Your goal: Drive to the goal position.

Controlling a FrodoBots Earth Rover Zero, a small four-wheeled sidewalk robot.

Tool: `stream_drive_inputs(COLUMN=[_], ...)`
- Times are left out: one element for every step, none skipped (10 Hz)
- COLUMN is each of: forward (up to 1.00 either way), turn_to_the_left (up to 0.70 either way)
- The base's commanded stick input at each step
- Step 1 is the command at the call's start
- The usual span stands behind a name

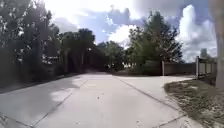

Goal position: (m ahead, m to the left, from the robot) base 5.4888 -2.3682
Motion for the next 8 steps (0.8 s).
stream_drive_inputs(forward=[1.0,1.0,1.0,1.0,1.0,1.0,1.0,1.0], turn_to_the_left=[0.0,0.0,0.0,0.0,0.0,0.0,-0.24,-0.27])
